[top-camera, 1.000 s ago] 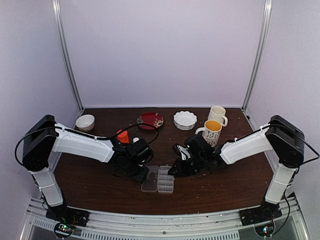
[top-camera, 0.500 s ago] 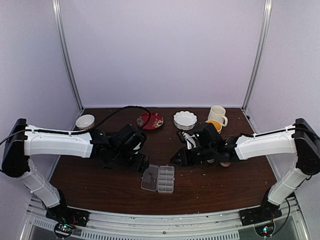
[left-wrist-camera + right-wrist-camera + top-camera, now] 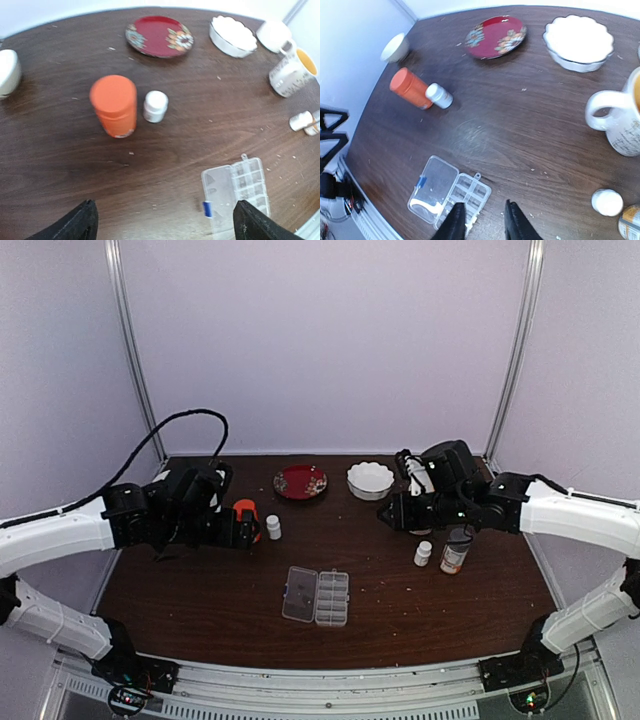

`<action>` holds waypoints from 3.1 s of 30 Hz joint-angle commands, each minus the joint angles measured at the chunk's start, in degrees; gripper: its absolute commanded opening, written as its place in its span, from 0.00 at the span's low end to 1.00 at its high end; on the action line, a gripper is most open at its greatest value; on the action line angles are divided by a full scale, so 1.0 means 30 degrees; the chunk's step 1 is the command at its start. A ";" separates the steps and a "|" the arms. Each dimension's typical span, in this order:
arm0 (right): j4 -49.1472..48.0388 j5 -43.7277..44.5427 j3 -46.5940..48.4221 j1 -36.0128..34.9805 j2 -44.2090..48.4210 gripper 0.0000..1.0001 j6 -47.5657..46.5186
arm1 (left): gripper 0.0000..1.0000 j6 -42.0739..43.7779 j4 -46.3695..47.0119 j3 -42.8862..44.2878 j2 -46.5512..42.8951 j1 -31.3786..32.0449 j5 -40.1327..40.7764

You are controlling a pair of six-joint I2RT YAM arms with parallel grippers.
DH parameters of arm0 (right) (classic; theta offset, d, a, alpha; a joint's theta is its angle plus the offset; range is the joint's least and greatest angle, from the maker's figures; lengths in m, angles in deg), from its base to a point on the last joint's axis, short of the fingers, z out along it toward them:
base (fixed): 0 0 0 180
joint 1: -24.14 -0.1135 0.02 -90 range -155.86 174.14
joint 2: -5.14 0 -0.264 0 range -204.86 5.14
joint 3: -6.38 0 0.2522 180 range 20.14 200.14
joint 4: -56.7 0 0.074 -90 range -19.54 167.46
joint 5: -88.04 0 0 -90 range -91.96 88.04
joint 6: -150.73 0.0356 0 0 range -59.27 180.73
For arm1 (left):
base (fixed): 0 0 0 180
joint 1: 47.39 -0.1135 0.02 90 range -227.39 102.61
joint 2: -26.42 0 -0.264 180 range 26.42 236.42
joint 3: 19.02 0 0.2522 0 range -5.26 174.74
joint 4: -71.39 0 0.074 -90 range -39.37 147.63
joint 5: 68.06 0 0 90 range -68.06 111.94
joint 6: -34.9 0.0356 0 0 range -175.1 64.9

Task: Sort the pills into containers
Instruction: Pick up the pill bottle from the center of the board.

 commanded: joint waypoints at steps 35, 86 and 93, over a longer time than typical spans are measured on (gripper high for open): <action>0.8771 0.5311 -0.1262 0.4719 0.1786 0.94 -0.0679 | 0.94 0.1118 0.0651 -0.3879 -0.3894 -0.3290 -0.3343; 0.9370 -0.0185 0.3591 0.5173 0.6040 0.36 -0.2235 | 0.93 0.4550 0.7626 -0.5004 -0.6040 -0.2275 -0.7882; 0.4820 -0.6037 0.2751 0.3967 0.6698 0.33 -0.0375 | 0.98 0.9390 1.3930 -0.6203 -0.6134 -0.0209 -0.8159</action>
